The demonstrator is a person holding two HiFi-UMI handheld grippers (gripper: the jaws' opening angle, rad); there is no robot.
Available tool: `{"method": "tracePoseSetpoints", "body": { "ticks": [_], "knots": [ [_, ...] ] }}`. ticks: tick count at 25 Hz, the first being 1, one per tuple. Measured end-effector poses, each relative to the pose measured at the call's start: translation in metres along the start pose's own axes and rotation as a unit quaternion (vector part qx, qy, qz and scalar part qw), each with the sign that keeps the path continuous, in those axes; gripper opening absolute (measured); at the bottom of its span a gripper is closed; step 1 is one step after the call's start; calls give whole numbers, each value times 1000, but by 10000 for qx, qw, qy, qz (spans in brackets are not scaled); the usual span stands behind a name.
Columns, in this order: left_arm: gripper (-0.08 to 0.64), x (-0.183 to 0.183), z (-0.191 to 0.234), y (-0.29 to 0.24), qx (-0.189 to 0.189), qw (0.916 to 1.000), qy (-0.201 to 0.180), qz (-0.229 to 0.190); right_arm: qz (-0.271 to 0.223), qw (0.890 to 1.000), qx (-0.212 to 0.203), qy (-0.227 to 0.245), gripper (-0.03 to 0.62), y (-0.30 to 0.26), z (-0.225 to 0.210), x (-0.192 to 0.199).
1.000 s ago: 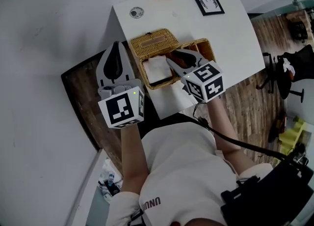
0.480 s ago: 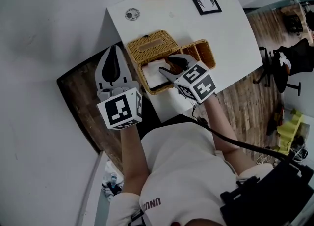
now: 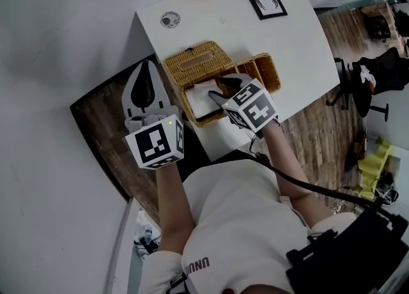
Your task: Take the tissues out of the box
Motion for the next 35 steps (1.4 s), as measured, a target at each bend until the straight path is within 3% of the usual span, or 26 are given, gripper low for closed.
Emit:
{"method": "tracePoseSetpoints", "body": {
  "ticks": [15, 26, 32, 35],
  "knots": [
    [9, 0, 13, -4, -46, 10000, 26, 72, 600, 9977, -137, -299, 189, -18, 0, 11],
    [9, 0, 15, -12, -18, 10000, 30, 77, 646, 9966, -361, -363, 179, -23, -1, 12],
    [9, -1, 14, -13, 9, 10000, 13, 89, 719, 9966, -286, -295, 139, -25, -1, 10],
    [9, -1, 14, -12, -2, 10000, 12, 77, 720, 9966, -165, -353, 75, -25, -3, 11]
  ]
}}
Point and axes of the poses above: the fingertips, and each gripper's own axes: y backward along the fingers, z to its left, x out of its underside, the point moved 4 cm from there along y, backward along the fingers, and after that the axes turned 11 degrees about y, right-handed, at the moved point
